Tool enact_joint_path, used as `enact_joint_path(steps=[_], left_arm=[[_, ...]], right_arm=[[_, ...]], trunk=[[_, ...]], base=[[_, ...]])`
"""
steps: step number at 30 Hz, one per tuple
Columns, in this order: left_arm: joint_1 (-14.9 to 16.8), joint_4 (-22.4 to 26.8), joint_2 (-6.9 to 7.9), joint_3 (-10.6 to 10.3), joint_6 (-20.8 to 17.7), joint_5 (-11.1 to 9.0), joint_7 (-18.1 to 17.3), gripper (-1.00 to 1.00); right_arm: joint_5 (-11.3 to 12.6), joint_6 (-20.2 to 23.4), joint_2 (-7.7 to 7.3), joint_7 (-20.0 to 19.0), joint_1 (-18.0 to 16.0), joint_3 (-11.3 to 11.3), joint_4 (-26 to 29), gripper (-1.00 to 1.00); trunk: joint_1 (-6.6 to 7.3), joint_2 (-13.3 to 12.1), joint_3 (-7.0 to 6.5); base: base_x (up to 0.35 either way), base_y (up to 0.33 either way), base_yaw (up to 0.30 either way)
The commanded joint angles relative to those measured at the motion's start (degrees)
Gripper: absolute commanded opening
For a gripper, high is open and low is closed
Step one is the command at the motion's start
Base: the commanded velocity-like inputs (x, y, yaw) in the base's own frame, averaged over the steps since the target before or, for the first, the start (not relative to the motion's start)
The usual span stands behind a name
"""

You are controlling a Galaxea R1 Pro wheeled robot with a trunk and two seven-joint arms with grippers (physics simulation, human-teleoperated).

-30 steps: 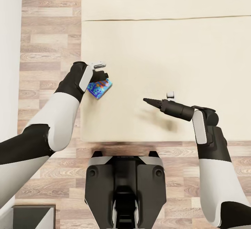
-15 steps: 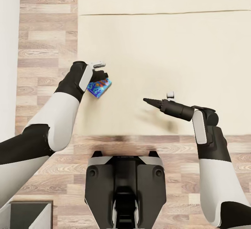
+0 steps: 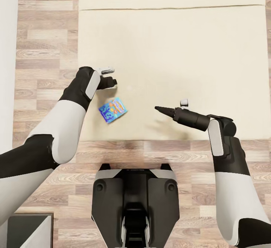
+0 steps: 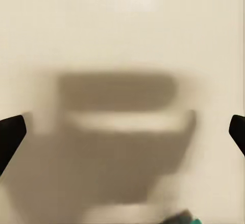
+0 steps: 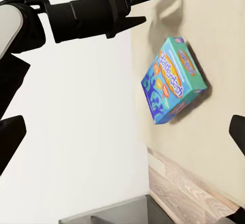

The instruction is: Put all the toys in the child's room - the three board games (two on the bed and one on the table), the two jigsaw puzzles on the table, and the tennis ball on the table - inside the toy box on the table in the child's room.

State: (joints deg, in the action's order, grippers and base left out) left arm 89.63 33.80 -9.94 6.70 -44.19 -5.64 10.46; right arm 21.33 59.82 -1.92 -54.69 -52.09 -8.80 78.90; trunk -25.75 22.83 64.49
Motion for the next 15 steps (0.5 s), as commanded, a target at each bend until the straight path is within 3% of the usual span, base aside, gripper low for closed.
enact_joint_path(steps=[1,15], left_arm=[[0.0,0.0,-0.06,0.2,-0.2,-0.6,0.4,1.0],[0.0,0.7,-0.06,0.2,-0.4,-0.6,0.4,1.0]], right_arm=[[-0.2,0.2,0.01,-0.3,0.0,-0.1,0.0,1.0],[-0.2,0.2,0.07,-0.3,0.0,-0.1,0.0,1.0]], trunk=[[-0.03,0.1,0.06],[-0.03,0.1,0.06]], base=[[-0.015,-0.014,0.0],[-0.003,-0.003,0.0]])
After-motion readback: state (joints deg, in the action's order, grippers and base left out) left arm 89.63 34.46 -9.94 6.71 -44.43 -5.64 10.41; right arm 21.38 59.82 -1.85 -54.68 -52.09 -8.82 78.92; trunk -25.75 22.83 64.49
